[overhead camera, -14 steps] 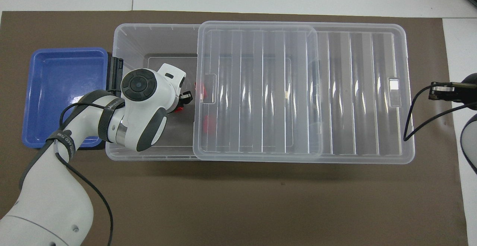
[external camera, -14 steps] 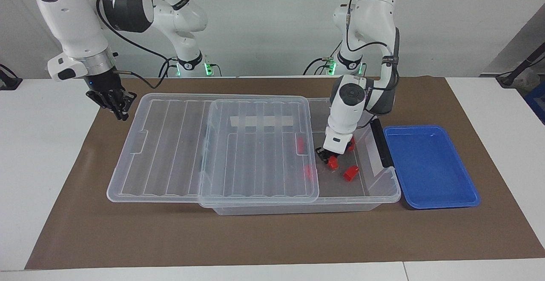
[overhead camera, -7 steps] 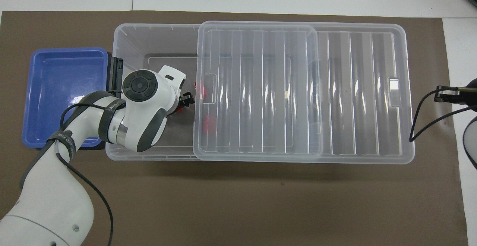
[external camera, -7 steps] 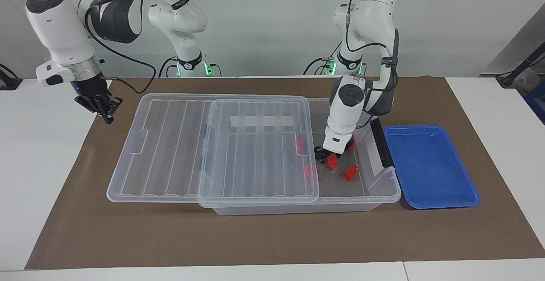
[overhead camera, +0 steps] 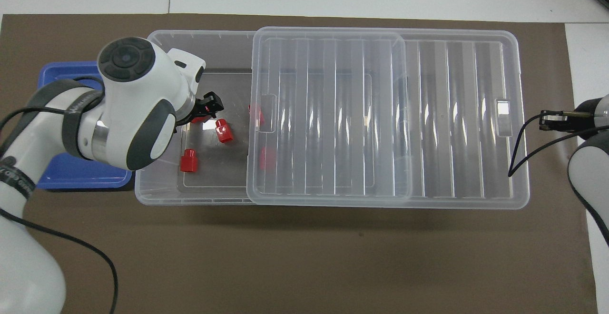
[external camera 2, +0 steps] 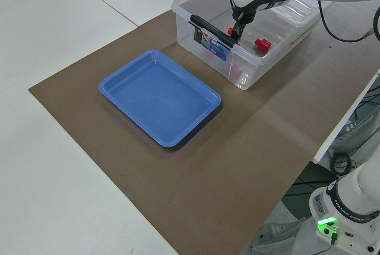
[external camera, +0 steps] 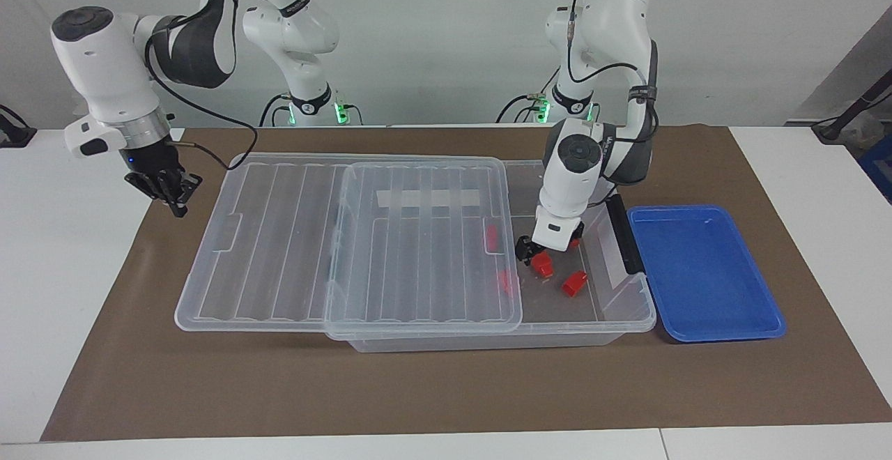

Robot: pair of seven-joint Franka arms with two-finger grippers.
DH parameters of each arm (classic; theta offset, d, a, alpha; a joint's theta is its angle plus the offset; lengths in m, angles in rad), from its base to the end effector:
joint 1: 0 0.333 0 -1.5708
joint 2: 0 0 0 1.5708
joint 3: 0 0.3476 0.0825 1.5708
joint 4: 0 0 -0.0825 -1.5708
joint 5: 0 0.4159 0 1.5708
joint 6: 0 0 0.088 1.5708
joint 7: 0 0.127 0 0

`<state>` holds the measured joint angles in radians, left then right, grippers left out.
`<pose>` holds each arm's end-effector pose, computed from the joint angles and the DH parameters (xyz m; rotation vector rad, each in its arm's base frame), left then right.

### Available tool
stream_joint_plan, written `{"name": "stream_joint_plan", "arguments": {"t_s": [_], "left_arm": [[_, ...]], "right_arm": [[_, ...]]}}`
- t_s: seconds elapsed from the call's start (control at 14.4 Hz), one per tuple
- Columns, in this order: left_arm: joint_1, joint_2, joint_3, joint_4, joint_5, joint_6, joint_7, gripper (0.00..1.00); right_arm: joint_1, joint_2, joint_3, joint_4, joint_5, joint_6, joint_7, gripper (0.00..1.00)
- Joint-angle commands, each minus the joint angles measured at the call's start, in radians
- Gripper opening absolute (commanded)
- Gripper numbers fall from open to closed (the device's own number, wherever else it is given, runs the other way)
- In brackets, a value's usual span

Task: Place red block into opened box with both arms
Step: 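Withdraw the left gripper while the right gripper reaches the lid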

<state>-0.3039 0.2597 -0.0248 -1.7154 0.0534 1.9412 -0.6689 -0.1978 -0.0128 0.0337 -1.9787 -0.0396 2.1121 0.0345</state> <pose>0.6336 -0.2100 0.4302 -3.0480 -0.4930 0.0140 0.5908 -0.1003 0.4849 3.0759 -0.2786 0.2221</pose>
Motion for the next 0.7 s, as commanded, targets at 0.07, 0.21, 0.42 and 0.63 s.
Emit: {"name": "stream_joint_plan", "arguments": {"t_s": [0.07,0.21,0.42,0.63], "left_arm": [[0.124,-0.069,-0.001,0.109,0.003,-0.236,0.254,1.0],[0.201,-0.127,0.0,0.102,0.005,-0.309,0.441,1.0],[0.349,-0.192,0.0,0.057,0.005,-0.326,0.717,1.0],[0.457,-0.197,0.0,0.054,0.005,-0.317,0.9,1.0]], "right_arm": [[-0.002,-0.013,0.008,-0.037,0.017,0.031,-0.033,0.0],[0.015,-0.015,0.011,-0.046,0.017,0.031,-0.036,0.0],[0.038,-0.018,0.011,-0.052,0.017,0.028,-0.036,0.0],[0.064,-0.019,0.011,-0.054,0.017,0.026,-0.076,0.0]]}}
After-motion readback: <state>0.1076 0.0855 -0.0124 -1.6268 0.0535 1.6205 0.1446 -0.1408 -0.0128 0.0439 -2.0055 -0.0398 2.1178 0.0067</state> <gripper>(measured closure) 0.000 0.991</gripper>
